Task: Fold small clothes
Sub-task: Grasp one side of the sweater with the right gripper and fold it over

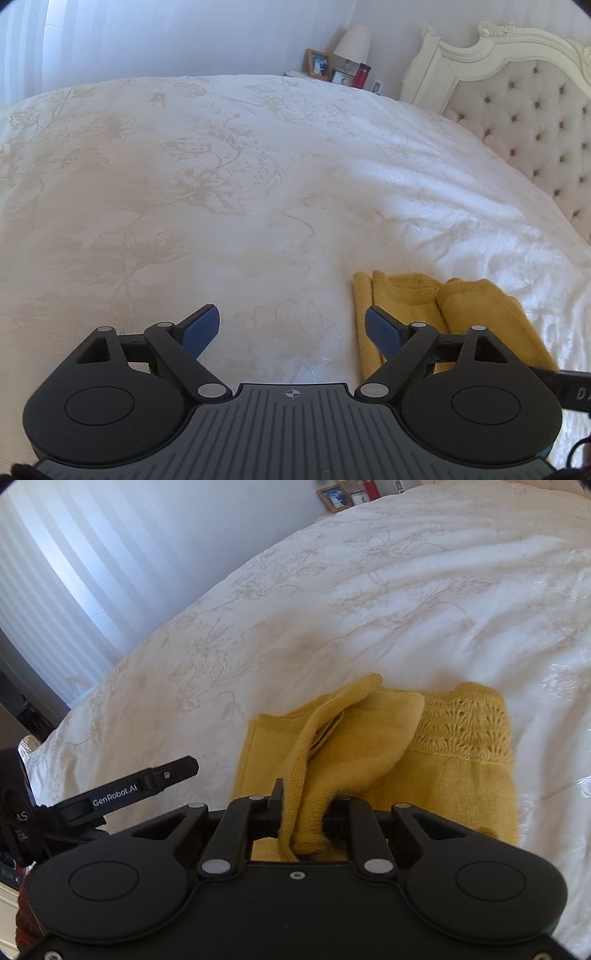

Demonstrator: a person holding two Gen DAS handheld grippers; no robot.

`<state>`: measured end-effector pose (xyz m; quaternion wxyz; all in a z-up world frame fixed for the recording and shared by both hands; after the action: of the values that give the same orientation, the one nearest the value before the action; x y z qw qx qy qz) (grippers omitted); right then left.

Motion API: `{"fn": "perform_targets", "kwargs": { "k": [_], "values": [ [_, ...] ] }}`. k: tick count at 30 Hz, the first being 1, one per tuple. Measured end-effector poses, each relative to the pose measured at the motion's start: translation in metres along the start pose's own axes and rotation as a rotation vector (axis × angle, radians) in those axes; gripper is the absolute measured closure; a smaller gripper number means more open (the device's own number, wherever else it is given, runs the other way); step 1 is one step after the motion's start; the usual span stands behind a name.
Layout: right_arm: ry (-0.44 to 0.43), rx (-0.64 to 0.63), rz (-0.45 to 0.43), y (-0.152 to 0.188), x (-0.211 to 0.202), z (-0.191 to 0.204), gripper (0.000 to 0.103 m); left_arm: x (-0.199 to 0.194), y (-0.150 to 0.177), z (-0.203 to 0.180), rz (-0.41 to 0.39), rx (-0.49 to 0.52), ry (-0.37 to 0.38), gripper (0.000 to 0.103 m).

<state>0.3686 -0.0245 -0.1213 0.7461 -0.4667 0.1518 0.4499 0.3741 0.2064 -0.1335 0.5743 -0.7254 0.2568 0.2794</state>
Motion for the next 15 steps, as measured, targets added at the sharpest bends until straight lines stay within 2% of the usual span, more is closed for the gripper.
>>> {"fn": "perform_targets", "kwargs": {
  "k": [4,11,13,15],
  "values": [
    [0.051,-0.054,0.012,0.016,0.022,0.016,0.08,0.002,-0.002,0.002,0.005,-0.015,0.012,0.017],
    [0.143,-0.165,-0.041,0.027,0.025,0.031,0.072,0.004,-0.004,0.005,0.011,-0.027,0.019,0.017],
    [0.166,-0.225,-0.046,0.03,0.027,0.038,0.068,0.004,-0.004,0.008,0.011,-0.038,0.019,0.017],
    [0.182,-0.3,-0.059,0.033,0.028,0.049,0.059,0.004,-0.005,0.011,0.012,-0.05,0.019,0.017]
  ]
}}
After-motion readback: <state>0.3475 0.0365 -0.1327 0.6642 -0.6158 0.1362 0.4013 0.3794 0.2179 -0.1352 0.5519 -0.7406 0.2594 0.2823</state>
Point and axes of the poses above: each gripper's, at about its wrist camera, not at the fingertips, and x roughly the way its jaws point, z to its left, y to its underside, the point moved 10 cm from there along x, roughly the way its jaws point, and after that the axes turned 6 degrees about -y, right-handed, at the moved point
